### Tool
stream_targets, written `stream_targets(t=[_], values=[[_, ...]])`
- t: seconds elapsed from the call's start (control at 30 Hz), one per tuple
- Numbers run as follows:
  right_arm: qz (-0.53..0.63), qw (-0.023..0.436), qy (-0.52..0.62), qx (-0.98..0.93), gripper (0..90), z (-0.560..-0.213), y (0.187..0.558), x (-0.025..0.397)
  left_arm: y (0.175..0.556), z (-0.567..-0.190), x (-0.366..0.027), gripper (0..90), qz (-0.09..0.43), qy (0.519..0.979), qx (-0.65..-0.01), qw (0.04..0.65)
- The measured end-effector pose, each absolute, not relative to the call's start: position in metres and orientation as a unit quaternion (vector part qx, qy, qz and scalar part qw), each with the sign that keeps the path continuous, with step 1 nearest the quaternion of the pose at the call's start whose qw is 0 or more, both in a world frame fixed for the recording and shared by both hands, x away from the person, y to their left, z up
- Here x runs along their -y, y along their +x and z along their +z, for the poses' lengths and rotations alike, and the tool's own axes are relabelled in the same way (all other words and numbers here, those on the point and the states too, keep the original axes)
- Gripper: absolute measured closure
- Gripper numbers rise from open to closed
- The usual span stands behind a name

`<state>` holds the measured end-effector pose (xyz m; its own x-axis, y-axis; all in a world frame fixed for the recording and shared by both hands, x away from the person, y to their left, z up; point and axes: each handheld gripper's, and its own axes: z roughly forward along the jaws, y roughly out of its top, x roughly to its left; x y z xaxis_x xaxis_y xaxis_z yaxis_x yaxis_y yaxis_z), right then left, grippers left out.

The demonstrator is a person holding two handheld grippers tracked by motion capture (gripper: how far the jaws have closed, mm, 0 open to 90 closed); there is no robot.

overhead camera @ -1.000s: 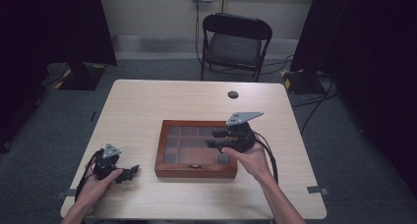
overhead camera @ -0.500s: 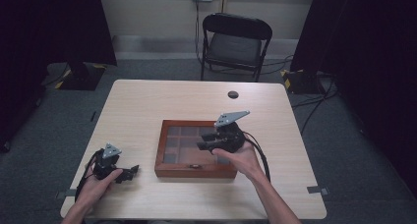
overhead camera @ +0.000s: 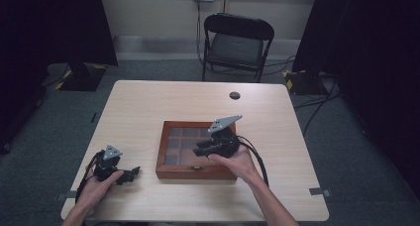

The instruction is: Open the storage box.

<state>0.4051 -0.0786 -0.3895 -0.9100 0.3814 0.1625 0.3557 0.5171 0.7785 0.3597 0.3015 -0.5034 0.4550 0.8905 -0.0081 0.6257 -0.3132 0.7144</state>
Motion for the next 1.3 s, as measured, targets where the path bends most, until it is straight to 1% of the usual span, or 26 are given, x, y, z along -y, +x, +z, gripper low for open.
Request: stream_targets(t=[0.23, 0.4, 0.57, 0.8, 1.3], values=[[0.437, 0.003, 0.197, -0.877, 71.4, -0.396, 0.403, 0.076, 0.360, -0.503, -0.301, 0.0, 0.199, 0.785, -0.483, 0.333], [0.423, -0.012, 0.186, -0.887, 74.3, -0.407, 0.400, 0.075, 0.360, -0.503, -0.301, 0.0, 0.199, 0.785, -0.483, 0.333], [0.417, -0.017, 0.174, -0.892, 75.6, -0.408, 0.398, 0.071, 0.360, -0.503, -0.302, 0.0, 0.199, 0.785, -0.483, 0.332], [0.405, -0.026, 0.172, -0.897, 76.4, -0.422, 0.397, 0.071, 0.360, -0.503, -0.301, 0.0, 0.199, 0.785, -0.483, 0.332], [0.399, -0.018, 0.154, -0.904, 81.9, -0.424, 0.394, 0.070, 0.360, -0.503, -0.301, 0.0, 0.200, 0.785, -0.483, 0.332]])
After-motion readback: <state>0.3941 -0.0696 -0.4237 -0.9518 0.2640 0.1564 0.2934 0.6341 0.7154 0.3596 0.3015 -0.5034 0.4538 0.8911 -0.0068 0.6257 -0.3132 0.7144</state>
